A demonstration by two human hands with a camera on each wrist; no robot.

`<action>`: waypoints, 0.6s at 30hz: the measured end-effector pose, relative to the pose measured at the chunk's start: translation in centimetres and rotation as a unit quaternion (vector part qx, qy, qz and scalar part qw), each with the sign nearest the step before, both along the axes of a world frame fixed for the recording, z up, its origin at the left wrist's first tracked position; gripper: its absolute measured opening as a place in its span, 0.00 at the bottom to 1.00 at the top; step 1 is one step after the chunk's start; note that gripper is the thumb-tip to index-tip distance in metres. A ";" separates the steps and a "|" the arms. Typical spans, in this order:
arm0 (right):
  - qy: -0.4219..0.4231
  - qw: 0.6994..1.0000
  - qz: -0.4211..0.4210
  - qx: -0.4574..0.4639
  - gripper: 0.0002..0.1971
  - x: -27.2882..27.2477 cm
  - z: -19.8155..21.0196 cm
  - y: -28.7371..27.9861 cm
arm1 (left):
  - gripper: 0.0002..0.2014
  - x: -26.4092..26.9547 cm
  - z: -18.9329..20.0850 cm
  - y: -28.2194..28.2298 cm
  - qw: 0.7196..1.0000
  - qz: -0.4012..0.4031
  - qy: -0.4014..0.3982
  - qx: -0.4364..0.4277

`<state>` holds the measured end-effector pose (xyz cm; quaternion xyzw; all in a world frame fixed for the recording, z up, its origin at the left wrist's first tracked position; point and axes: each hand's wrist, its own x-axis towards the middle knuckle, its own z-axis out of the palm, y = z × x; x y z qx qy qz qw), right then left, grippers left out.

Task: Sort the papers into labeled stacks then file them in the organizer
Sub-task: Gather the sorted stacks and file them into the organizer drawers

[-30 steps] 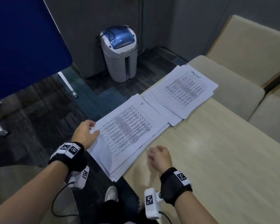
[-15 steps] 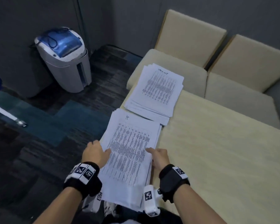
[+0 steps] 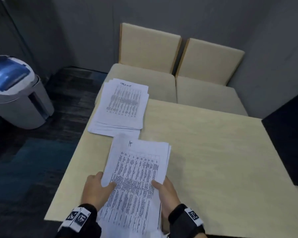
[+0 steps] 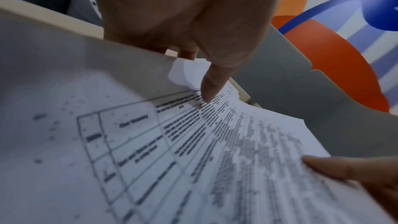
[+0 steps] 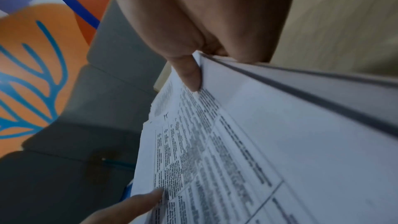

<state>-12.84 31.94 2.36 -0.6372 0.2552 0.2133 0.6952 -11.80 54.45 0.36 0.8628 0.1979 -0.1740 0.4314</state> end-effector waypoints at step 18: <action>-0.291 0.956 0.041 -0.027 0.17 2.8 17.1 -29.7 | 0.45 9.3 9.7 -27.8 0.882 -0.070 -0.179 -0.430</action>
